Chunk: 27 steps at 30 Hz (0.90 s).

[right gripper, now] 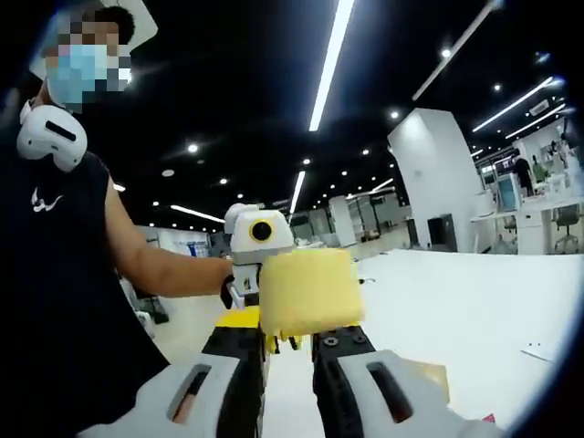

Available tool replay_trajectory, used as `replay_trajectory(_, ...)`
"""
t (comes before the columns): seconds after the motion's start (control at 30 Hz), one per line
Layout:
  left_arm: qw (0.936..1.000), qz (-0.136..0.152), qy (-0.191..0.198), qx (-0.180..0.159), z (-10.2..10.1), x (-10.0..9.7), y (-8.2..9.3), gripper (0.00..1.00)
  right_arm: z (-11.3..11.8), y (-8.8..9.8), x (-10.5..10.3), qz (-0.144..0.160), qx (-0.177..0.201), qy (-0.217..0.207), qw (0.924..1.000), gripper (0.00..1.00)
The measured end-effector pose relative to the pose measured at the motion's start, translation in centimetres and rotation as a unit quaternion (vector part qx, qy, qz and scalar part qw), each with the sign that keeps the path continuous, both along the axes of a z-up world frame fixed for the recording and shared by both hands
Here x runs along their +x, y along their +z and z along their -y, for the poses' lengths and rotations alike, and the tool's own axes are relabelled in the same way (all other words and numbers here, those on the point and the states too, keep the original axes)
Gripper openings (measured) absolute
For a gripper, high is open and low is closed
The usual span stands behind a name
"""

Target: Place the target food into the container with the food tongs after gripping and lifting it, then release it inside without dropping or visibly crushing the food.

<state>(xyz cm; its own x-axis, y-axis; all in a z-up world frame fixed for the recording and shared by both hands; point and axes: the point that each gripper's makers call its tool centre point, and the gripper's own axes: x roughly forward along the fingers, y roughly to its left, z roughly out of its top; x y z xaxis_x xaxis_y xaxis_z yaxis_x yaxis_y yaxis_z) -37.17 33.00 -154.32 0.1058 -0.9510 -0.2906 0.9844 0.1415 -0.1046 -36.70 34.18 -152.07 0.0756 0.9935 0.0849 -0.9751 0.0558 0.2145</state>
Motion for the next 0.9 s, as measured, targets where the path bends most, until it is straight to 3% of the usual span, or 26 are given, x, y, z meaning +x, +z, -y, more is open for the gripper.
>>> replay_trajectory(0.07,0.9999,0.011,-0.009,0.006,0.4,-0.1,0.1,0.0,-0.4,0.2,-0.2,0.002,0.005,0.002,1.0,0.29)
replay_trajectory(0.3,0.9999,-0.007,-0.015,0.001,1.5,-0.4,0.1,0.0,-0.8,1.2,-0.4,-0.005,0.031,0.001,0.9995,0.3)
replay_trajectory(0.53,0.9997,0.001,-0.021,0.015,1.3,-0.6,-0.2,0.0,-0.5,1.4,-0.4,-0.009,0.036,-0.001,0.9993,0.3)
replay_trajectory(0.63,0.9997,-0.004,-0.021,0.014,1.2,-0.6,-0.2,0.0,-0.5,1.3,-0.4,-0.002,0.031,-0.002,0.9995,0.28)
replay_trajectory(0.73,0.9987,0.003,-0.028,0.043,1.2,-0.8,-1.1,0.0,-0.7,1.4,-0.4,-0.001,0.035,-0.002,0.9994,0.27)
replay_trajectory(0.8,0.999,-0.003,-0.025,0.038,1.2,-0.7,-1.0,0.0,-0.6,1.4,-0.5,-0.001,0.035,0.0,0.9994,0.26)
replay_trajectory(0.9,0.999,-0.003,-0.022,0.038,1.1,-0.5,-0.7,0.0,-0.5,1.3,-0.8,0.004,0.029,0.011,0.9995,0.19)
